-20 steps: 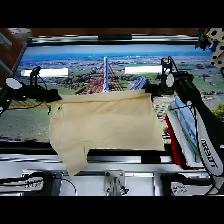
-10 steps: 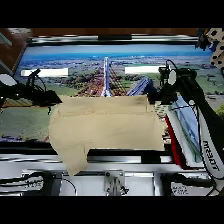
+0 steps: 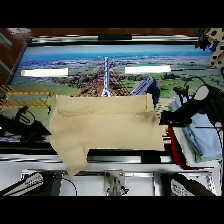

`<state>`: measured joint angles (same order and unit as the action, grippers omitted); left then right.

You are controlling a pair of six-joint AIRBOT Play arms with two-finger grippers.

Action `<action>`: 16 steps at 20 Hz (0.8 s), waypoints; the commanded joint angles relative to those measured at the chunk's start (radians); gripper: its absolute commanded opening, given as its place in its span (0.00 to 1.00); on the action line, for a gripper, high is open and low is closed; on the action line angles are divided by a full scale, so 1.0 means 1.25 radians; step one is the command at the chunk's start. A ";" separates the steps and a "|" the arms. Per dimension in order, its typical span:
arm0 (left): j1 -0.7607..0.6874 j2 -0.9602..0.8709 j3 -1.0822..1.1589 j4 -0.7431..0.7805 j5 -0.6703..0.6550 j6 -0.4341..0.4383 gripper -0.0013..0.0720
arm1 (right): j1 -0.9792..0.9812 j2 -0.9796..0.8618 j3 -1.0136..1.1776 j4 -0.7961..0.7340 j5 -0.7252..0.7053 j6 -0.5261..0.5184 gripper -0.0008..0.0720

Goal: Fold the shirts.

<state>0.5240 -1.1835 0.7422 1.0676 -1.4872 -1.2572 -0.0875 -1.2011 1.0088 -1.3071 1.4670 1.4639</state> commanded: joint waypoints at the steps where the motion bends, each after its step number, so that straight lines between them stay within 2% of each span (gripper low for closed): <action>1: 0.063 0.037 -0.136 0.009 0.014 0.049 0.72 | -0.033 0.074 -0.080 0.054 -0.020 -0.024 0.81; 11: -0.001 0.001 -0.159 0.014 0.139 0.057 0.69 | -0.033 0.074 -0.080 0.054 -0.070 -0.013 0.81; 12: -0.012 -0.008 -0.158 0.012 0.155 0.056 0.62 | -0.033 0.074 -0.080 0.054 -0.069 -0.009 0.81; 13: -0.022 -0.013 -0.158 0.006 0.168 0.054 0.61 | -0.033 0.074 -0.080 0.054 -0.067 -0.004 0.81; 14: -0.028 -0.014 -0.158 0.002 0.177 0.054 0.50 | -0.033 0.074 -0.080 0.053 -0.064 -0.004 0.81; 16: -0.029 -0.016 -0.158 -0.007 0.182 0.054 0.34 | -0.033 0.072 -0.085 0.033 -0.059 -0.008 0.88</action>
<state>0.5034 -1.1934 0.5453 1.0729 -1.2926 -1.1889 -0.1295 -1.1095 0.9077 -1.2442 1.3857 1.4525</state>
